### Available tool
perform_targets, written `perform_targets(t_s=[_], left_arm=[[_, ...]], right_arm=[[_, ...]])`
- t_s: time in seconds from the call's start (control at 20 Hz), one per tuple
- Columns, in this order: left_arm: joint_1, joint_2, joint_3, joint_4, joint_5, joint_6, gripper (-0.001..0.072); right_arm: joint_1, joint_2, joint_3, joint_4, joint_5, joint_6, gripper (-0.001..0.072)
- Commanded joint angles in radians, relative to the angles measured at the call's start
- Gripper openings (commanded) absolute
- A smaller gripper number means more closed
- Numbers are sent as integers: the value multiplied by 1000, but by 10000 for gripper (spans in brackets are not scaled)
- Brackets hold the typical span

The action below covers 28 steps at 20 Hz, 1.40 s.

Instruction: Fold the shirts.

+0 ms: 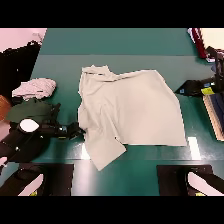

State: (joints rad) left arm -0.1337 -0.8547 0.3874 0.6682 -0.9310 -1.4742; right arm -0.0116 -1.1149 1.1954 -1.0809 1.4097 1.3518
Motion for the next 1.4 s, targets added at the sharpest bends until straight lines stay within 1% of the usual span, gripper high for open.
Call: perform_targets(t_s=[0.0, 0.05, 0.15, 0.2, 0.3, 0.4, 0.6, 0.7, 0.85, 0.9, 0.95, 1.1, 1.15, 1.25, 1.35], left_arm=[[1, 1, 156, 142, -57, 16, 24], [0, 1, 203, 182, -69, 16, 25], [1, 1, 274, 212, -72, 16, 25], [0, 1, 294, 212, -68, 16, 25], [0, 1, 301, 206, -40, 15, 25], [0, 0, 301, 212, -33, 15, 25], [0, 1, 301, 212, -34, 15, 25], [0, 1, 301, 212, -35, 16, 25], [0, 1, 301, 212, -40, 16, 25], [0, 1, 301, 214, -45, 16, 25], [0, 1, 301, 215, -50, 16, 25], [1, 1, 303, 252, -60, 15, 25], [1, 1, 314, 278, -76, 15, 24], [2, 2, 378, 343, -122, 3, 24], [2, 2, 515, 409, -167, -12, 24]], right_arm=[[-106, 40, -87, -79, 95, 0, 430], [-159, 71, -158, -132, 93, 0, 430], [-280, 126, -315, -217, 86, -1, 440], [-346, 140, -389, -224, 87, -6, 460], [-470, 146, -533, -219, 66, -29, 459], [-523, 146, -637, -177, 29, -69, 458], [-506, 146, -726, -175, -56, -77, 458], [-486, 142, -729, -160, -76, -76, 458], [-439, 84, -729, -117, -86, -72, 447], [-420, 62, -728, -100, -95, -72, 400], [-401, 48, -728, -87, -108, -73, 334], [-347, 64, -728, -90, -145, -73, 51], [-336, 90, -727, -88, -148, -73, 20], [-312, 159, -695, -88, -139, -72, 19], [-275, 239, -598, -88, -123, -68, 20]])
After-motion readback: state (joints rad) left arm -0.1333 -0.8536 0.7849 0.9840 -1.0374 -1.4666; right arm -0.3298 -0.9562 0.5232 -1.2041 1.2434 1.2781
